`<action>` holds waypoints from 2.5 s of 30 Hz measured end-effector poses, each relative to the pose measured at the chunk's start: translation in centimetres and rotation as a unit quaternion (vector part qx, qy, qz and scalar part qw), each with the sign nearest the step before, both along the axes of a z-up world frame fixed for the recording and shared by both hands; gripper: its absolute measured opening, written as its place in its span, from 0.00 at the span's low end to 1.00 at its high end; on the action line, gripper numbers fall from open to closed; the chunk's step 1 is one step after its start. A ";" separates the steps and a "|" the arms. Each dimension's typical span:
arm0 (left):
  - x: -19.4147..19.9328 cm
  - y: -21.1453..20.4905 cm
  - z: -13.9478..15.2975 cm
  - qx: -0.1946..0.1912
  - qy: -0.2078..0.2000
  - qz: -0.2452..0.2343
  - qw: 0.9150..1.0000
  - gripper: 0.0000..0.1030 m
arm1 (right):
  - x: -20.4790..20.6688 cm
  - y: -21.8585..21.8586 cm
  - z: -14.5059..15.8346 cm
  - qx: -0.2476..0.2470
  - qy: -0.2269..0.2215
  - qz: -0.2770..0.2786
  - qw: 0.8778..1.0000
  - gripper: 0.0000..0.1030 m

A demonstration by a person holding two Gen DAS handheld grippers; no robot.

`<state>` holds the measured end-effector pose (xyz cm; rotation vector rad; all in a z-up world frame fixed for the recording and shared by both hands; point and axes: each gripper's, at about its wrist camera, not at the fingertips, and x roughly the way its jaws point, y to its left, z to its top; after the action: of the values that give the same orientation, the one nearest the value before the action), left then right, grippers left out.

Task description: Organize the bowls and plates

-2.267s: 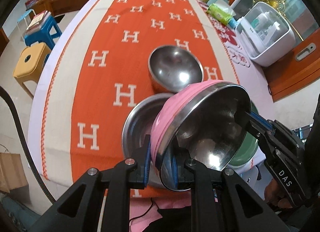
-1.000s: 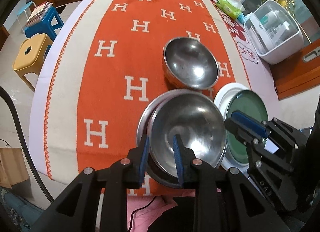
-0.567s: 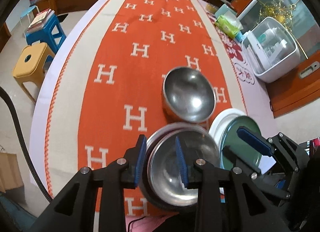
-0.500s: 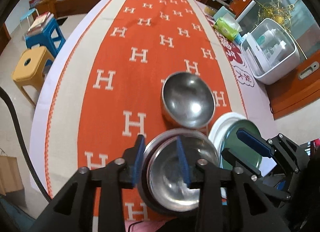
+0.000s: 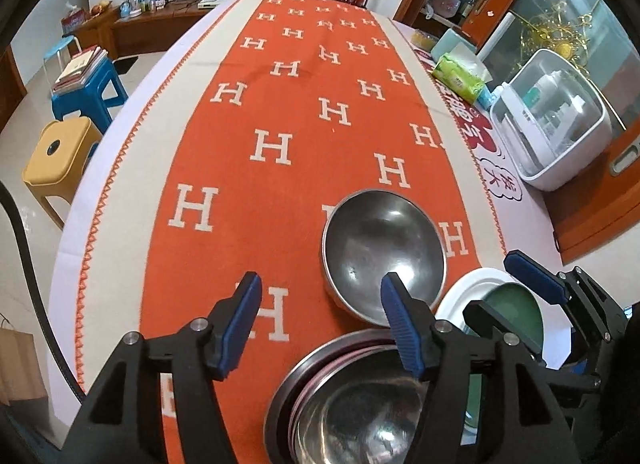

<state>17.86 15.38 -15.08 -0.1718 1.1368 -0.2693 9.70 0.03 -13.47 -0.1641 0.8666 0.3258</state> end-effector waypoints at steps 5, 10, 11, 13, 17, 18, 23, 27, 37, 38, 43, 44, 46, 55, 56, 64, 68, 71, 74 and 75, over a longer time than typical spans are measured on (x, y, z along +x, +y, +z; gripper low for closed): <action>0.8 -1.0 -1.9 0.005 0.026 -0.004 1.000 0.59 | 1.3 -0.4 -1.5 0.002 0.022 -0.003 1.000 0.54; 1.7 -1.6 -3.8 0.008 0.055 -0.004 0.998 0.59 | 2.7 -0.8 -3.3 0.008 0.053 -0.013 0.998 0.54; 1.8 -1.7 -4.1 0.010 0.060 -0.003 0.998 0.57 | 2.9 -0.9 -3.4 0.008 0.057 -0.016 0.998 0.54; 2.1 -1.9 -4.6 0.010 0.070 -0.002 0.998 0.54 | 3.4 -1.5 -3.9 0.014 0.066 -0.029 0.997 0.54; 2.6 -2.1 -5.5 0.005 0.090 0.002 0.996 0.47 | 4.0 -2.2 -4.6 0.031 0.081 -0.038 0.996 0.43; 2.6 -2.2 -5.6 0.002 0.092 0.002 0.996 0.46 | 4.2 -2.4 -4.8 0.034 0.087 -0.040 0.995 0.37; 3.0 -2.4 -5.9 0.000 0.099 0.009 0.995 0.41 | 4.8 -2.8 -5.4 0.051 0.102 -0.038 0.993 0.26; 3.2 -2.5 -6.1 -0.017 0.105 0.014 0.994 0.31 | 5.1 -2.5 -5.6 0.057 0.104 -0.027 0.993 0.19; 3.3 -3.3 -5.8 -0.011 0.096 -0.001 0.995 0.19 | 4.9 -2.8 -5.4 0.064 0.100 -0.030 0.992 0.17; 3.2 -3.4 -5.7 -0.010 0.094 -0.003 0.996 0.19 | 4.9 -2.8 -5.4 0.064 0.098 -0.031 0.993 0.16; 2.7 -3.6 -4.8 -0.008 0.080 -0.009 0.997 0.19 | 4.5 -3.1 -4.7 0.063 0.086 -0.037 0.994 0.15; 2.6 -3.6 -4.6 -0.009 0.076 -0.009 0.997 0.19 | 4.4 -3.1 -4.6 0.063 0.082 -0.038 0.994 0.15; 2.2 -3.4 -4.0 -0.013 0.067 -0.007 0.998 0.19 | 4.1 -3.2 -4.2 0.064 0.074 -0.038 0.994 0.15; 0.3 -2.4 -0.7 -0.045 0.015 0.006 0.999 0.19 | 2.3 -2.9 -1.3 0.059 0.026 -0.032 0.997 0.14; 0.0 -2.2 -0.3 -0.049 0.011 0.007 0.999 0.19 | 2.0 -2.8 -0.9 0.057 0.019 -0.031 0.998 0.14; -2.4 -0.9 1.1 -0.069 0.003 0.009 0.998 0.19 | 0.0 -1.8 1.0 0.048 -0.008 -0.022 0.999 0.14; -3.3 -0.6 1.5 -0.072 0.002 0.004 0.997 0.19 | -1.0 -1.5 1.6 0.045 -0.013 -0.022 0.999 0.15; -4.1 -0.3 1.7 -0.071 0.004 -0.002 0.997 0.19 | -1.8 -1.1 1.8 0.040 -0.012 -0.025 0.999 0.15; -4.7 -0.1 1.7 -0.072 0.008 -0.010 0.997 0.19 | -2.6 -0.8 1.9 0.038 -0.013 -0.028 0.999 0.15; -5.0 0.1 1.6 -0.072 0.011 -0.014 0.997 0.19 | -2.9 -0.7 1.9 0.037 -0.012 -0.030 0.999 0.15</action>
<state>12.82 15.44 -13.44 -0.2868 1.1422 -0.3744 6.76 -0.65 -11.58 -0.0737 0.8323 0.2993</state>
